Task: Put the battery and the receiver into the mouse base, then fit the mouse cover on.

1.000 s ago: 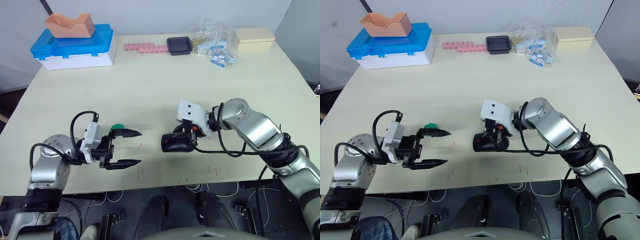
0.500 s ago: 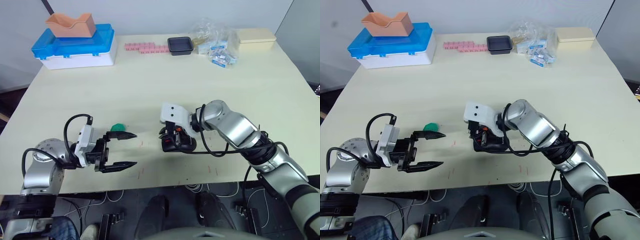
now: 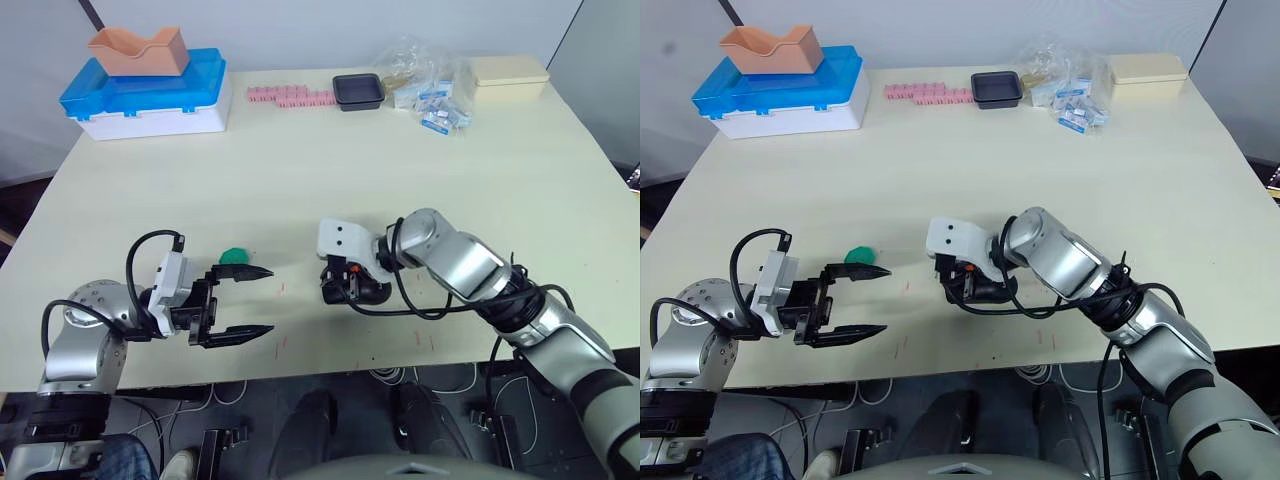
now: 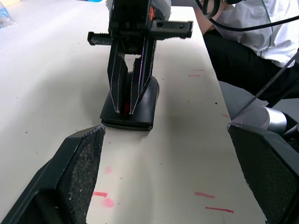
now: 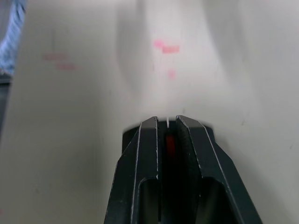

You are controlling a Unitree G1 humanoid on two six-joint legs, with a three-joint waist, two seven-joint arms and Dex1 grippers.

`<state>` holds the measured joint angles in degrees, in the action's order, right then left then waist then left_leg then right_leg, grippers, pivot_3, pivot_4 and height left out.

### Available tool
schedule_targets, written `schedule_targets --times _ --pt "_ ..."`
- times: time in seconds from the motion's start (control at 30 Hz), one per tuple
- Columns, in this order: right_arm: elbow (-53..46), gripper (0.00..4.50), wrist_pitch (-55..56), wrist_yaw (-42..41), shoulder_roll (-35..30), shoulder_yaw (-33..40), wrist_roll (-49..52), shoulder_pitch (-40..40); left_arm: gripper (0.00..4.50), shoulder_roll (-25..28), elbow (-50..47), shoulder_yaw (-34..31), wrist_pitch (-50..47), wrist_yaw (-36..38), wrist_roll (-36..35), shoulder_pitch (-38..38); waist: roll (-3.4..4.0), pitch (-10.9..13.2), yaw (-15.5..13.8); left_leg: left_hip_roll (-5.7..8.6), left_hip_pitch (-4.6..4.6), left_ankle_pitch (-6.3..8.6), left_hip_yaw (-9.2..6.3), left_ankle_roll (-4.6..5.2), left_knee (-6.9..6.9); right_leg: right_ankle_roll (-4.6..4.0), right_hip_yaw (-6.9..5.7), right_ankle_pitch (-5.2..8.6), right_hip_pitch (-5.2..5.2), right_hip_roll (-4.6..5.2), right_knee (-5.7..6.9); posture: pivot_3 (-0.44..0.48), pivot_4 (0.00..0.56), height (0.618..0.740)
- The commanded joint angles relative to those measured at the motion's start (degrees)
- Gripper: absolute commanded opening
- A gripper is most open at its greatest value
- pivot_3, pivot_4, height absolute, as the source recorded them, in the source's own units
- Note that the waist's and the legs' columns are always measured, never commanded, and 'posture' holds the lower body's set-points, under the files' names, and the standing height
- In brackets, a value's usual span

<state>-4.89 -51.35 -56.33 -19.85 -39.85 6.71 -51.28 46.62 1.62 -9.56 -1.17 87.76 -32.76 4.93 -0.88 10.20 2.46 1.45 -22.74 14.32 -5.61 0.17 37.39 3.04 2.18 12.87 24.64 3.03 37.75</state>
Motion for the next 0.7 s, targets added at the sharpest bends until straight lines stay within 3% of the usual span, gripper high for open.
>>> schedule_targets --times 0.03,0.3,0.7 --pt "0.4 0.61 -1.4 0.0 -0.6 -1.6 -1.8 -1.2 4.50 1.0 -2.0 -1.7 -0.1 0.3 -1.0 -0.3 0.00 0.0 0.0 0.00 0.00 0.00 0.00 0.00 0.00 0.00 0.00 0.00 0.00 0.00 0.00 0.000 0.150 0.740" --pt "0.7 0.61 -2.9 -0.5 -0.7 -3.2 -2.2 -1.8 4.50 0.9 -2.6 -2.1 -0.3 0.1 -1.2 -1.1 -0.01 0.0 -0.2 0.00 0.03 -0.01 -0.03 -0.01 0.02 0.00 -0.02 0.00 -0.03 0.01 0.02 0.000 0.150 0.740" --pt "-5.6 0.61 4.6 -1.1 -0.5 12.1 6.5 4.7 4.50 0.3 -1.9 -1.5 -0.4 0.5 -0.7 0.3 -0.01 0.0 0.0 0.01 0.02 -0.01 -0.02 -0.02 0.02 0.00 -0.01 -0.01 -0.03 0.02 0.01 0.000 0.150 0.740"
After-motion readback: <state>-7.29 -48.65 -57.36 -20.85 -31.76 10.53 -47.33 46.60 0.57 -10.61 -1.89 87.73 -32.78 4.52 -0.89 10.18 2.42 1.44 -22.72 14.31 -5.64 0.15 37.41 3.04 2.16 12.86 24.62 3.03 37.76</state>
